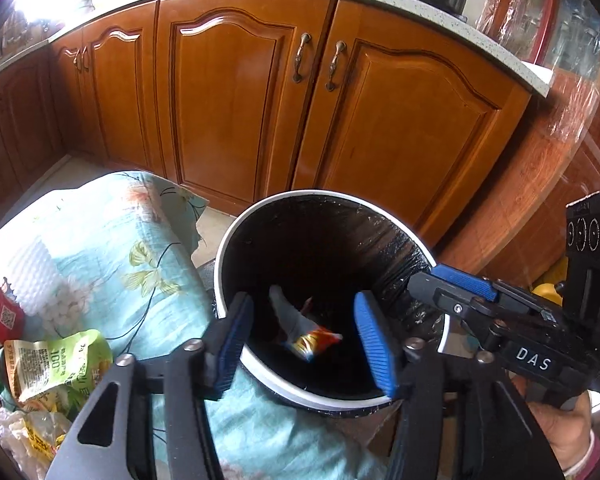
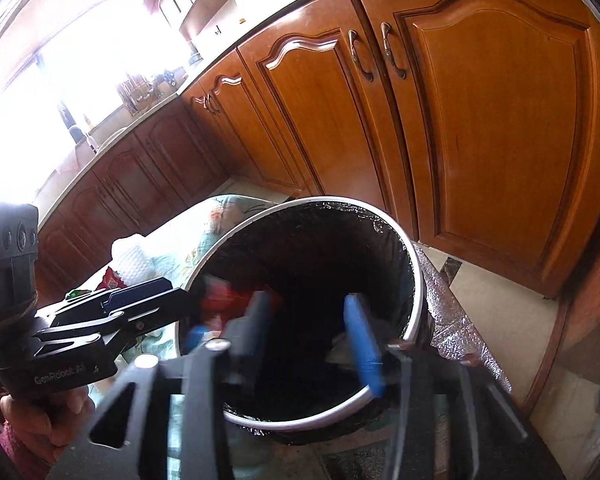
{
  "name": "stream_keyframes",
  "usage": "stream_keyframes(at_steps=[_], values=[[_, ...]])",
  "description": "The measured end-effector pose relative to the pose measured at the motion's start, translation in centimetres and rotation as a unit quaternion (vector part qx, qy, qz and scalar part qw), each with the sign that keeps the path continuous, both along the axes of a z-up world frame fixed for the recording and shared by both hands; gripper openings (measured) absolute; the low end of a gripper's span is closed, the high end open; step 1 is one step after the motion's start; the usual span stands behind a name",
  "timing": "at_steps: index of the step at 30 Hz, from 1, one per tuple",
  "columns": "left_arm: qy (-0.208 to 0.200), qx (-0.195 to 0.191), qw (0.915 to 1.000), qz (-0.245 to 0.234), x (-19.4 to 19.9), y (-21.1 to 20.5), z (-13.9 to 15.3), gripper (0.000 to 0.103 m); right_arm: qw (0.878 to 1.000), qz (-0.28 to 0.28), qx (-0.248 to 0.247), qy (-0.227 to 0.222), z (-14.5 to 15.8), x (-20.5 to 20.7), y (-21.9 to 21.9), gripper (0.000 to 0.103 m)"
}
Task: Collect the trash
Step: 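Open both tools to drop the wrapper and paper into the bin, then grasp the white crumpled paper with the left tool while the right tool grasps the white foam block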
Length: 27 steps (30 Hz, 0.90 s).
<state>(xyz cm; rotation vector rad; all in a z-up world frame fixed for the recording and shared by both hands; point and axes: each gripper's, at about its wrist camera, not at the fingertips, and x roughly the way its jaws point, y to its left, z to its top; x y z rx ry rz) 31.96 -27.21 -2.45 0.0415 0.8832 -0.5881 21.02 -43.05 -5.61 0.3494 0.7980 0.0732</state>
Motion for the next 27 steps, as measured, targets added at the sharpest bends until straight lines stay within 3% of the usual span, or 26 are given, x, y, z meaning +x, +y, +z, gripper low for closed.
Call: stream_keyframes(at_steps=[2,7,12,18,27], values=[[-0.004,-0.007,1.0000,0.004,-0.4,0.6,0.4,0.063,1.000,-0.004,0.001,-0.006,0.3,-0.4,-0.1,0.054],[-0.013,-0.036,0.9991,0.018,-2.9,3.2,1.3,0.071,1.000,-0.009,0.015,-0.024,0.8,-1.8,0.3,0.077],[-0.029,-0.055,0.9970,0.046,-6.2,6.7,1.8,0.071,0.998,-0.007,0.034,-0.049,1.6,-3.8,2.4,0.094],[-0.058,-0.051,0.9924,0.096,-10.9,11.7,1.9,0.074,0.997,0.021,0.047,-0.063,2.2,-5.8,6.2,0.097],[-0.053,-0.050,0.9837,0.164,-15.0,19.0,1.7,0.074,0.995,0.067,0.064,-0.046,1.4,-6.7,11.6,0.097]])
